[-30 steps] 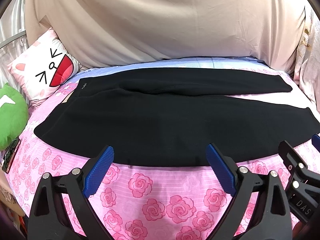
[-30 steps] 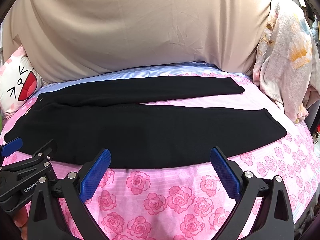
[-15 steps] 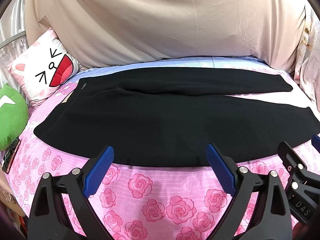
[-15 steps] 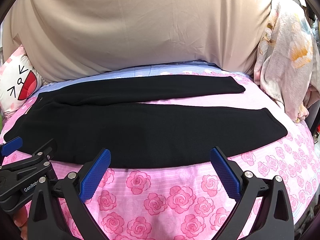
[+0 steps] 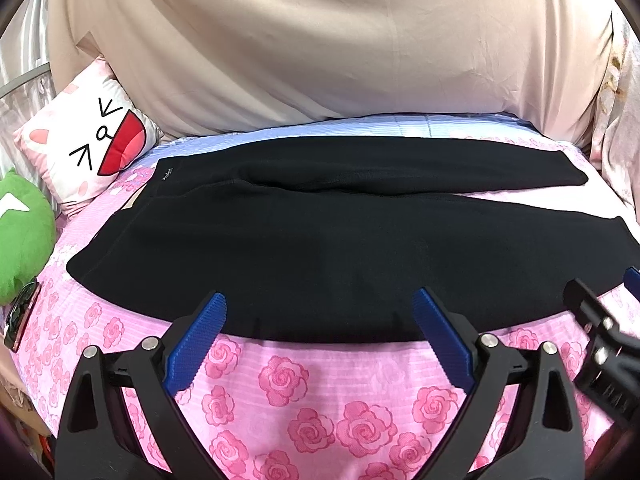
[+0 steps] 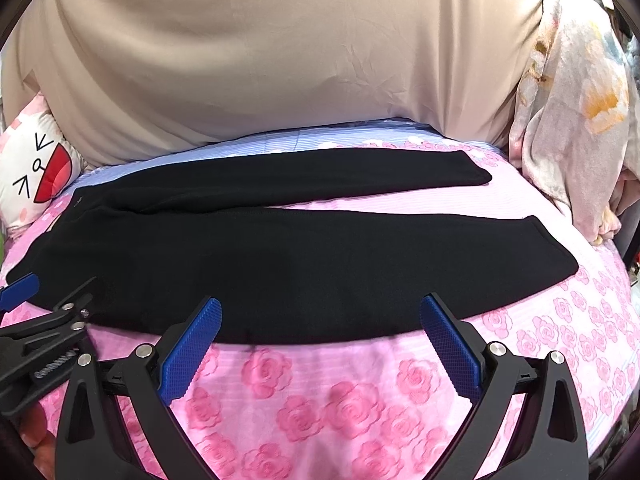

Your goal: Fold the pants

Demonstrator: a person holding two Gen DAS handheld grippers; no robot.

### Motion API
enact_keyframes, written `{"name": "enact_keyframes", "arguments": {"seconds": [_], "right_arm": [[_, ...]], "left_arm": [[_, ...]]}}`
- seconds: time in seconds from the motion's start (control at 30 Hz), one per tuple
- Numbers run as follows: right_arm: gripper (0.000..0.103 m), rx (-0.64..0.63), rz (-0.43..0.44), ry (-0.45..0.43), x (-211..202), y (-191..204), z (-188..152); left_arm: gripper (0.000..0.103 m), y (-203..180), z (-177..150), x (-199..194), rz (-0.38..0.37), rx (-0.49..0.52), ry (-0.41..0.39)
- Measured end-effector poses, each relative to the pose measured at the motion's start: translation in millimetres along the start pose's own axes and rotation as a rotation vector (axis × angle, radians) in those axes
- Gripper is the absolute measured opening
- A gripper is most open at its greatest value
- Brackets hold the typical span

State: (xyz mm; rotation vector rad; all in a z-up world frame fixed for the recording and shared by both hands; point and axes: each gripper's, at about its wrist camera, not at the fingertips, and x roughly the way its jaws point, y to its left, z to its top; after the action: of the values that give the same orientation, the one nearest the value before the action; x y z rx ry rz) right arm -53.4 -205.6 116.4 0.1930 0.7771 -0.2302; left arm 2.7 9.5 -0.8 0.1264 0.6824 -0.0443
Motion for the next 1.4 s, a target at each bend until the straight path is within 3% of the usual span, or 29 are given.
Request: {"name": "enact_keyframes", "arguments": {"seconds": [0.17,0.3,0.53,0.67,0.9,1.0,1.13,1.27,1.37,1.4], "right_arm": [[0.098,0.046,0.047,0.032,36,-56,11],[0.098,0.098,0.05,0.042,76,-112,30],[0.097,0.083,-0.004,0.072,172,-196,103],[0.094,0.078,0.022,0.098,228,-231,142],[0.081,0.123,0.063,0.164,300,-265,173],[0.069,0.12,0.068,0.205,324,-271,176],[0.068,0.101,0.046,0.222,341,-269,175],[0.067,0.073,0.034,0.218,347,-263,173],[0.054,0.066,0.026,0.207,349,-261,172],[0.042,0.067,0.028,0.204,350,-261,172]], "left_arm": [[0.097,20,13,11,-0.027,-0.02,-0.003],[0.097,34,29,26,-0.005,-0.044,-0.024],[0.097,57,61,63,0.061,-0.065,-0.035],[0.097,68,75,84,0.097,-0.061,-0.028],[0.097,97,107,123,0.114,-0.067,-0.011],[0.097,115,125,139,0.112,-0.078,-0.008],[0.097,156,155,172,0.181,-0.098,-0.006],[0.097,209,181,218,0.228,-0.134,0.054],[0.097,243,191,254,0.261,-0.153,0.124],[0.097,256,193,267,0.257,-0.178,0.151]]}}
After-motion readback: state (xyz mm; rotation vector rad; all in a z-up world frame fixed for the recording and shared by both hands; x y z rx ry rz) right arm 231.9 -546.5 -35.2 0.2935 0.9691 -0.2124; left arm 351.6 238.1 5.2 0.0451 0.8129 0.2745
